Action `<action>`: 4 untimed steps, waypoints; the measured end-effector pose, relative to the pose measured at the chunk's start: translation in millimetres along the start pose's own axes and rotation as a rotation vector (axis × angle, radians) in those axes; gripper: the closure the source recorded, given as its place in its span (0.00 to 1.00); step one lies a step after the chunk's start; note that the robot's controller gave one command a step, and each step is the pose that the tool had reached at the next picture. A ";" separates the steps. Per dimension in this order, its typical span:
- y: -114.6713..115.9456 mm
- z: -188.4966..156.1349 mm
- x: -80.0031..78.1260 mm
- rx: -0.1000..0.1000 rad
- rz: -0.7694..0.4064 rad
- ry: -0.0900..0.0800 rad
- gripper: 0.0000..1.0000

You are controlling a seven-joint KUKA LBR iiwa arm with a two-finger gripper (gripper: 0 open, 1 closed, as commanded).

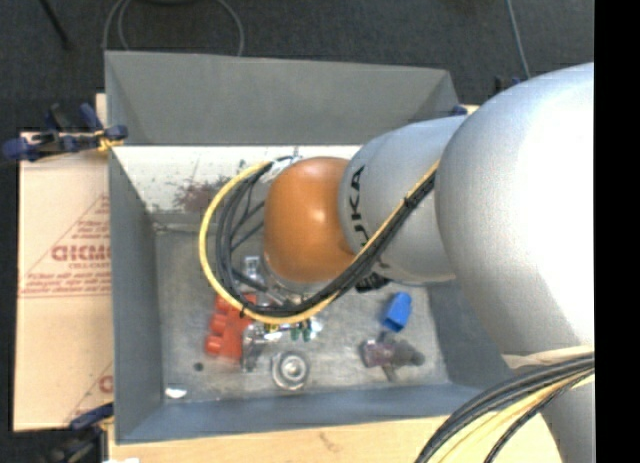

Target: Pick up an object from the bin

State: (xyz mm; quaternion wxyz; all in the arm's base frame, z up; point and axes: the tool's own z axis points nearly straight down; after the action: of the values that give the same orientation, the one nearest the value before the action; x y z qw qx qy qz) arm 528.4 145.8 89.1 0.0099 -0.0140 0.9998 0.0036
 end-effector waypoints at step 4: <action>22.9 11.5 16.3 0.002 -0.269 0.008 1.00</action>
Offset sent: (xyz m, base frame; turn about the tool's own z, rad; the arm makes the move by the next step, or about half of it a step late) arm 0.0020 0.0001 -0.0191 0.0885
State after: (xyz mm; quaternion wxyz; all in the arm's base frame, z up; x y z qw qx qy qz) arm 511.7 168.3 77.4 0.0065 -0.1482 0.9889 0.0010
